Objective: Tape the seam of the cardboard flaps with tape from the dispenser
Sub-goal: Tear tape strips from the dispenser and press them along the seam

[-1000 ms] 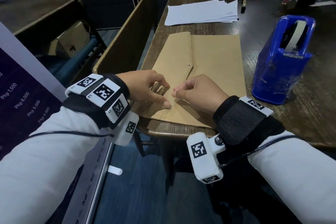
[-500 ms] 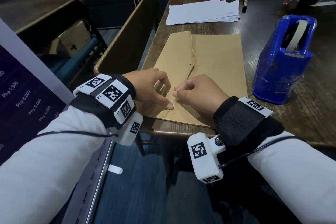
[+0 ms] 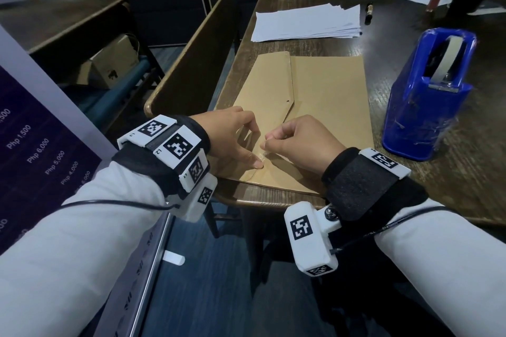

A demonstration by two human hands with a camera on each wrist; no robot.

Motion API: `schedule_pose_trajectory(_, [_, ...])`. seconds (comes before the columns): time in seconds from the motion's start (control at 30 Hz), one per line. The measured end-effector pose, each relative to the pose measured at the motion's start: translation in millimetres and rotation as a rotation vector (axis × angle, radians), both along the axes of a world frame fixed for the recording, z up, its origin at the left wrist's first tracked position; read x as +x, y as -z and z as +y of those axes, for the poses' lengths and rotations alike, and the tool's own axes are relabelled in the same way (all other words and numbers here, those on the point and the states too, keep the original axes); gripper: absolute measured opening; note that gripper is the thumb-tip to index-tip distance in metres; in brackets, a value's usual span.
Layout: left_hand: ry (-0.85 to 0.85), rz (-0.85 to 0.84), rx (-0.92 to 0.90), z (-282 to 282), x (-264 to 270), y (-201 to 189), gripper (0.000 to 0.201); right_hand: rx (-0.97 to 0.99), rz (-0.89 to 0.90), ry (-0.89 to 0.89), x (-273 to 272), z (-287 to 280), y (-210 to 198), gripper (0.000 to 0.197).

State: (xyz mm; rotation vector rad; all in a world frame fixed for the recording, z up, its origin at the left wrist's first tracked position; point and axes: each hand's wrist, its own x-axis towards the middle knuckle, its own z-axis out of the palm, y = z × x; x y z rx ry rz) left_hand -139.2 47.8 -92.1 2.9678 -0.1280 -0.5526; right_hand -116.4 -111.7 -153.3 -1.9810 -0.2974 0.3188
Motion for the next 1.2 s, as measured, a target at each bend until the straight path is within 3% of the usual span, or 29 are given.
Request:
schedule_pose_trajectory(0.8, [0.043, -0.031, 0.004, 3.4, -3.0, 1.6, 0.071, -0.280, -0.186, 0.018, -8.9, 2.1, -8.4, 0.024])
schedule_pose_trajectory(1.03, [0.048, -0.044, 0.018, 3.3, -5.0, 1.8, 0.072, -0.299, -0.176, 0.014, -9.9, 3.9, -12.9, 0.021])
schedule_pose_trajectory(1.13, [0.051, -0.043, 0.026, 2.5, -6.0, 0.8, 0.073, -0.318, -0.176, -0.005, -10.2, 3.8, -18.2, 0.010])
schedule_pose_trajectory(1.2, [0.052, -0.040, 0.032, 2.5, -6.5, 0.3, 0.072, -0.320, -0.143, -0.024, -7.4, 2.4, -21.7, 0.025])
